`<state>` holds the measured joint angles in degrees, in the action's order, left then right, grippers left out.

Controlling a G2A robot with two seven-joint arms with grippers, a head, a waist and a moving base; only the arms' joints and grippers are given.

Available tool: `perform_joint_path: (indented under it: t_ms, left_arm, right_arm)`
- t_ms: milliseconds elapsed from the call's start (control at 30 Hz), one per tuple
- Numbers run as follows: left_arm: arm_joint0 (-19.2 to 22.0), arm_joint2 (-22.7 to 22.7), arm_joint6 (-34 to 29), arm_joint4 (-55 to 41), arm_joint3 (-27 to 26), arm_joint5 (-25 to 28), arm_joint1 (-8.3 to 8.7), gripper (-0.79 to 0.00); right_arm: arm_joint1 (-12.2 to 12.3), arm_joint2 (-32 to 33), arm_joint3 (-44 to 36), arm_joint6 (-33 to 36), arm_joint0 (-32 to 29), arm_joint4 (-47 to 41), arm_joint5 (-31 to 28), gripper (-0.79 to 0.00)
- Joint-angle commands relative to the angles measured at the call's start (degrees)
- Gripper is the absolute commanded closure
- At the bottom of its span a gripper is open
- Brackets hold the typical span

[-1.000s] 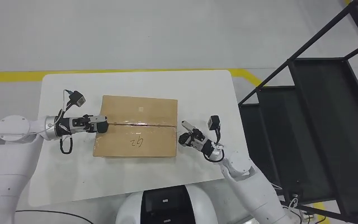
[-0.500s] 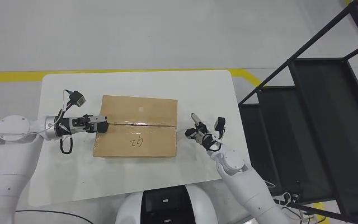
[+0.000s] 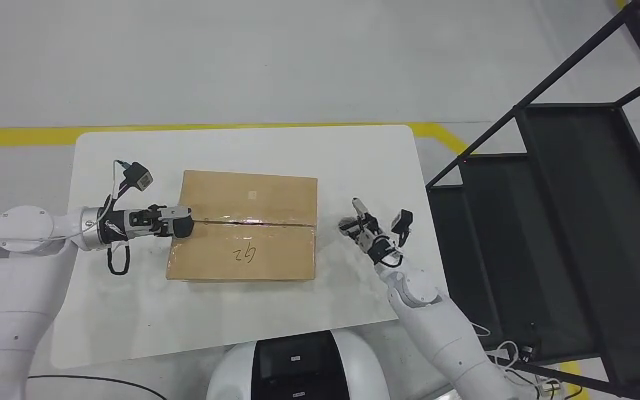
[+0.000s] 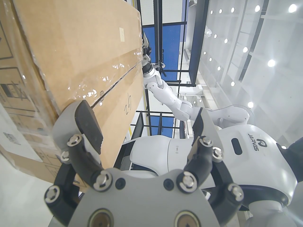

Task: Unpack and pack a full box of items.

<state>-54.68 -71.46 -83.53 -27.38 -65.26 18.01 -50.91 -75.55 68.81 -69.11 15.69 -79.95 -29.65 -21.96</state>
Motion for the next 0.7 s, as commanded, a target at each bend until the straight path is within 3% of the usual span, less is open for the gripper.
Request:
perform_joint_path:
  t_ms: [0, 300, 667]
  left_arm:
    - [0.0, 0.0, 0.0, 0.0, 0.0, 0.0, 0.0, -0.785]
    - [0.0, 0.0, 0.0, 0.0, 0.0, 0.0, 0.0, -0.785]
    - [0.0, 0.0, 0.0, 0.0, 0.0, 0.0, 0.0, -0.785]
  right_arm:
    - [-0.05, 0.1, -0.3, 0.36, -0.11, 0.33, -1.76, 0.0]
    - [0.35, 2.14, -5.39, 1.57, -2.24, 3.06, -4.83, 0.0]
    - [0.79, 2.07, -17.96, 3.91, -4.75, 8.89, -1.72, 0.0]
